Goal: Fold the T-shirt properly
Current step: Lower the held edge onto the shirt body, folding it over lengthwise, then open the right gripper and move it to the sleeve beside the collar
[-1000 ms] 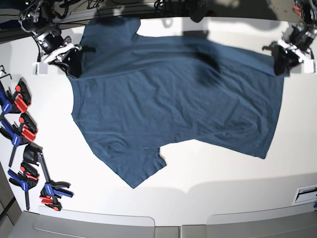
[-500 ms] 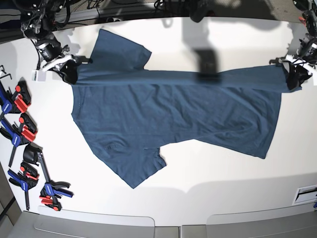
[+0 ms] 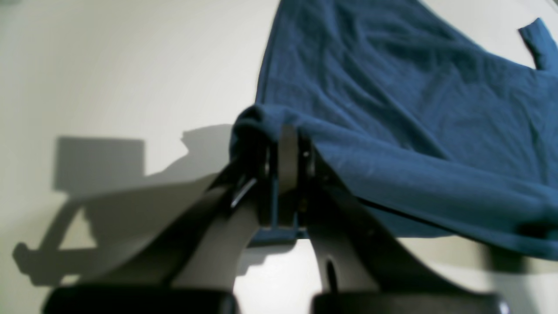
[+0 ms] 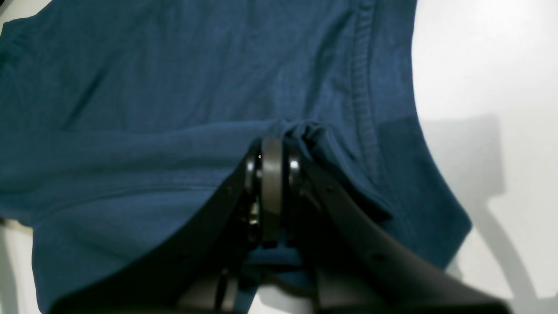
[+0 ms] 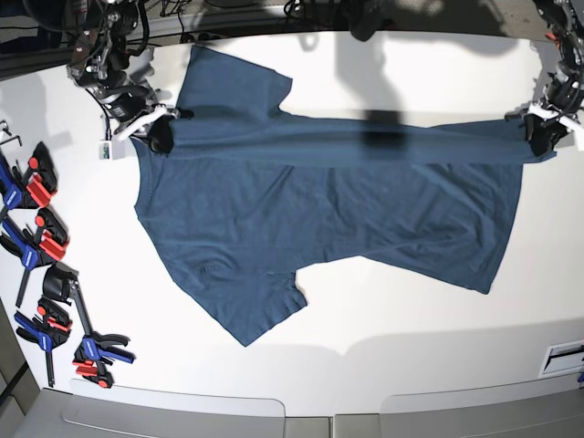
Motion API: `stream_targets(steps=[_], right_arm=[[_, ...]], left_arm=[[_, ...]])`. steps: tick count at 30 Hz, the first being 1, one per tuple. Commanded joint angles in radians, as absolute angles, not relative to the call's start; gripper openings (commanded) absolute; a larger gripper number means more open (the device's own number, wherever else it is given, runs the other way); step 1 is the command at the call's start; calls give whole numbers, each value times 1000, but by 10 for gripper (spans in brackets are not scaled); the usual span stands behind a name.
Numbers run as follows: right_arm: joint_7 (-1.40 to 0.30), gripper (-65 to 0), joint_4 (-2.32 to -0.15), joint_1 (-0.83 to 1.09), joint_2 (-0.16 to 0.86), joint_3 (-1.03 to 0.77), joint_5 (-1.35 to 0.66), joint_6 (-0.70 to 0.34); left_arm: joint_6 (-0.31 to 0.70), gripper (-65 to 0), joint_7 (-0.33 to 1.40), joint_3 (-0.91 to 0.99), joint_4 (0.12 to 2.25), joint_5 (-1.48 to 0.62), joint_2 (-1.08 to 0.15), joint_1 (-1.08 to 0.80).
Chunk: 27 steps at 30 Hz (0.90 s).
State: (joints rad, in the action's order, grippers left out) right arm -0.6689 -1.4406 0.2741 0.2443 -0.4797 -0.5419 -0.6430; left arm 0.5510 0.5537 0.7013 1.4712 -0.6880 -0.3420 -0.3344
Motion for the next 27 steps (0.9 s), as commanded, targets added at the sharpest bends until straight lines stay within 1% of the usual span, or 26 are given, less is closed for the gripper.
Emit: stream_targets(steps=[1,3,10,11,13,14,15,22,27], right_arm=[[-643,-650,-1456,266,261,-485,-548,-625],[-643,-650,-1456,266,261,-485,-548,-611],[-668,-650,-1456,266,261,-485,-553,-612],[-675,-608,-1456,266,261,-485,-557,-612],[-683,-446,-1457,266,261,-485,-571,-612],[-690,-393,-1457,266,261,-486,-590,-612],[-698,-374,-1460,266,261,-486,-612,-612],[-807,-374,-1581,266,261,-536,-747,-613],[-974,-375,-1732,270,250,-664,-856,-614]], left_arm=[[549,-650,525,710,1472,-707,-370,-326],[549,-650,525,710,1457,-707,-381,-324],[550,-650,546,710,1452,-707,-386,-324],[550,-650,552,710,1452,-707,-386,-324],[550,-525,553,710,1452,-707,-387,-325],[550,-482,553,710,1452,-707,-389,-325],[550,-458,553,710,1452,-707,-395,-325],[549,-453,561,710,1454,-707,-479,-328],[549,-453,569,715,1456,-708,-566,-330]])
